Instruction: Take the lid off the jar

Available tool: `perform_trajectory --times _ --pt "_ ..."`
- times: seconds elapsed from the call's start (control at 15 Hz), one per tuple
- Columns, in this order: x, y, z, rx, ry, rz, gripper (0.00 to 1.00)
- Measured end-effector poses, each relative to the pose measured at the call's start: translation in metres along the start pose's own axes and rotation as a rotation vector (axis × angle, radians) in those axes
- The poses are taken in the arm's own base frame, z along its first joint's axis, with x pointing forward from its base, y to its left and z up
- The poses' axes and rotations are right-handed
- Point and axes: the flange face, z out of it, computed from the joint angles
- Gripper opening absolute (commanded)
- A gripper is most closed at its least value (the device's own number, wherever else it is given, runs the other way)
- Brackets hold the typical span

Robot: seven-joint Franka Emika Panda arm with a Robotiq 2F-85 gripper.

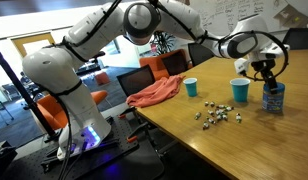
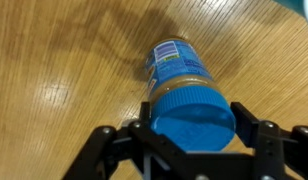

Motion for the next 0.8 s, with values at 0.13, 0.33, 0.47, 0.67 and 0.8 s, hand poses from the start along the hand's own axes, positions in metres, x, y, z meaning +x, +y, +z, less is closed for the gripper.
perform_trajectory --times 0.13,0.33,0.47,0.67,0.8 --pt "0.000 -0.001 -0.001 -0.005 0.005 -0.001 0.54" --pt "0.003 -0.002 -0.006 -0.010 0.021 -0.008 0.54" --pt "0.010 -0.004 -0.016 -0.007 0.041 -0.010 0.54" --pt "0.020 -0.007 -0.036 0.005 0.068 -0.009 0.54" --pt "0.025 -0.008 -0.048 0.013 0.084 -0.005 0.54"
